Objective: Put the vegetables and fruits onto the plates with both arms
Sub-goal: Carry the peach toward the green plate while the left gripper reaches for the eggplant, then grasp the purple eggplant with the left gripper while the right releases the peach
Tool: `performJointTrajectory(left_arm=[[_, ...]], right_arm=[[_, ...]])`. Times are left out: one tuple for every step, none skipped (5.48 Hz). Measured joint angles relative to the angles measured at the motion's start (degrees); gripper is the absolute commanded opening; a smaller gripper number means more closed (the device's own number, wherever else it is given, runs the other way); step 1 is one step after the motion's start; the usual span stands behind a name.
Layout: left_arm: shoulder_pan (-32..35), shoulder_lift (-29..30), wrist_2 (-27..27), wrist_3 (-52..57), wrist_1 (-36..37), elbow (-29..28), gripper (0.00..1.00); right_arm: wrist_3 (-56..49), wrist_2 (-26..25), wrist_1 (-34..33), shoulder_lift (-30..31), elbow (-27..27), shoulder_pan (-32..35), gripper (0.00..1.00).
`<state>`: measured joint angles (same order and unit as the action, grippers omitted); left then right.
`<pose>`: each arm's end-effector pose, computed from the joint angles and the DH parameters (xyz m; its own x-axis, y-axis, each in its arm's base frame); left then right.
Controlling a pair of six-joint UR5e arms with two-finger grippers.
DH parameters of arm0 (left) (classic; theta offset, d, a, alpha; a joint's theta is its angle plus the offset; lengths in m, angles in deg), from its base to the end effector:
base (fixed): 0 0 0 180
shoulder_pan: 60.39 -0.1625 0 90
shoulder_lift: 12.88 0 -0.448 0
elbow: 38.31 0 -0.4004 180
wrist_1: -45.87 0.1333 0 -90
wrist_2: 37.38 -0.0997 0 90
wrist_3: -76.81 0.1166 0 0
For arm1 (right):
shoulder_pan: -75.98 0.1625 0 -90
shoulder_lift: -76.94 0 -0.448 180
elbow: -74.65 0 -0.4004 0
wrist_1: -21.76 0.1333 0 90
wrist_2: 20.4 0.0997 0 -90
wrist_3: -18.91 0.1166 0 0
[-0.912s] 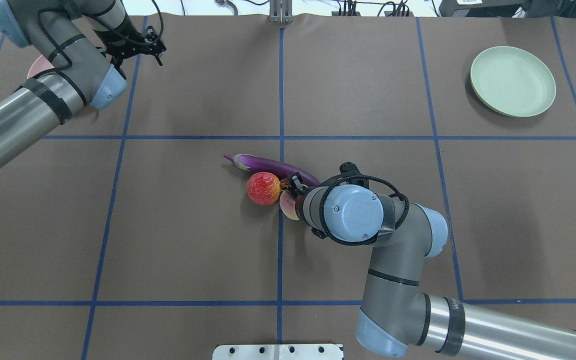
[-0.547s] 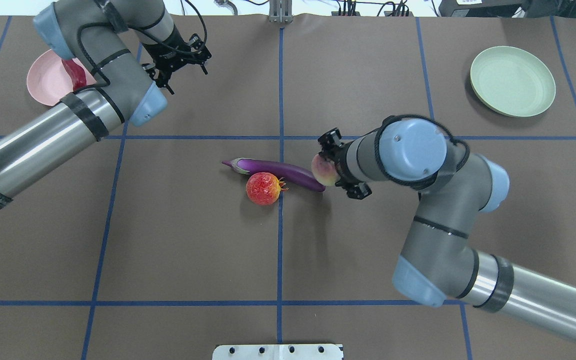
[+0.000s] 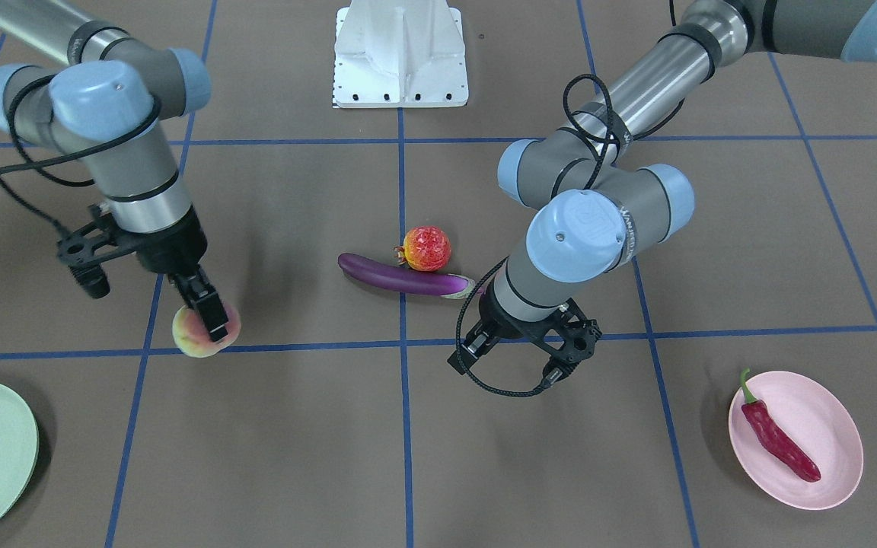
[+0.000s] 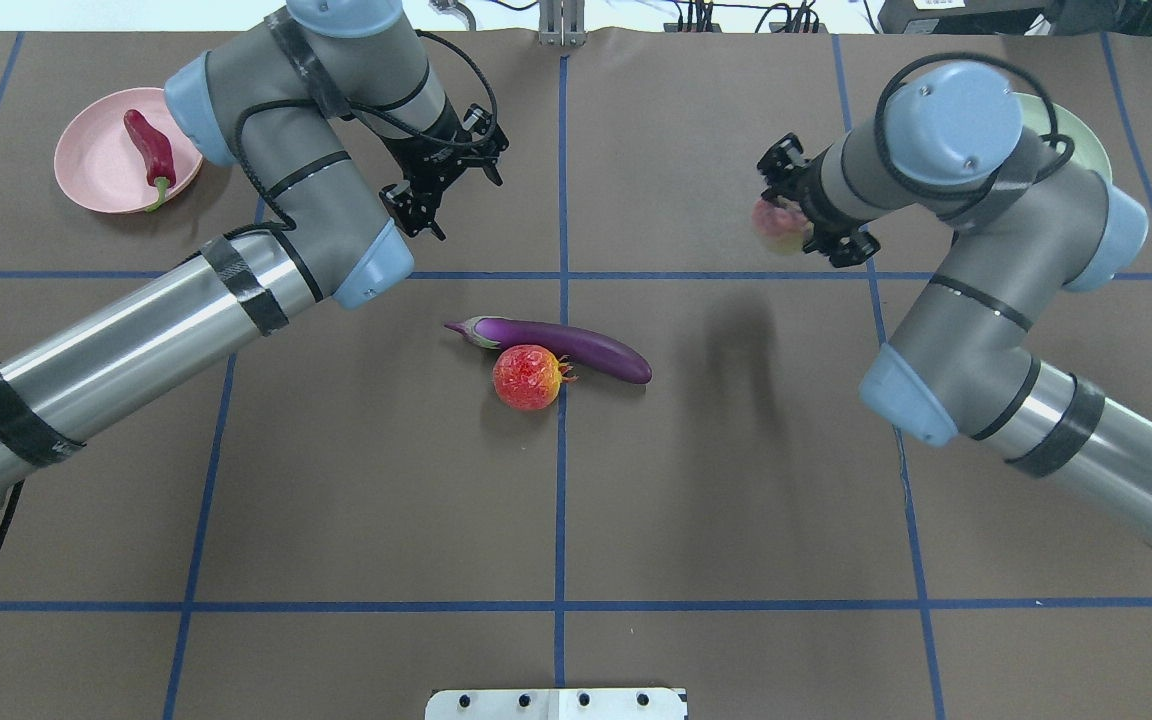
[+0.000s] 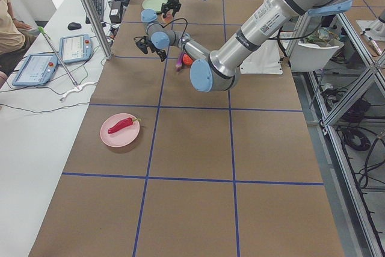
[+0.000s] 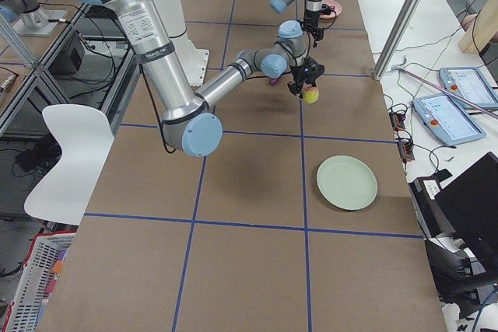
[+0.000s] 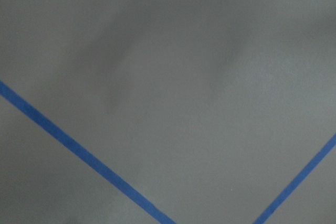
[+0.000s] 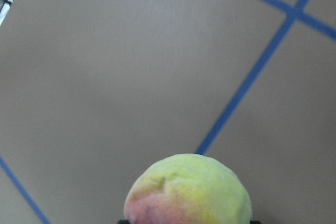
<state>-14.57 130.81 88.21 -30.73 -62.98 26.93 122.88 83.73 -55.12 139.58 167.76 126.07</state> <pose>0.5445 -0.6542 0.2240 0.3613 -0.7235 -0.5883 0.4108 0.6899 -0.5961 -0.3694 -0.6051 0.3705 0.2974 0.7205 0.6264 -0.7292 0.5949 -0.3380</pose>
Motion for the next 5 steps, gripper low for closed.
performJointTrajectory(left_arm=[[-1.1,1.0,-0.2,-2.7,0.1,0.0,1.0],[-2.5,2.3,-1.3,-5.2,0.8,-0.1,1.0],[-4.6,4.7,-3.7,-8.2,4.2,-0.1,1.0],[-6.7,7.2,-6.4,-11.5,8.9,-0.1,1.0],[-9.0,8.2,-8.9,-15.3,12.2,0.0,1.0]], right_arm=[[-8.6,0.5,1.4,-0.3,-7.0,5.8,0.0],[-14.3,0.6,4.4,-0.5,-14.0,10.2,0.0],[-17.8,0.8,6.8,-0.4,-19.5,13.2,0.0],[-19.7,1.3,7.6,-0.3,-22.8,14.7,0.0],[-20.2,1.9,7.8,-0.2,-24.9,15.2,0.99]])
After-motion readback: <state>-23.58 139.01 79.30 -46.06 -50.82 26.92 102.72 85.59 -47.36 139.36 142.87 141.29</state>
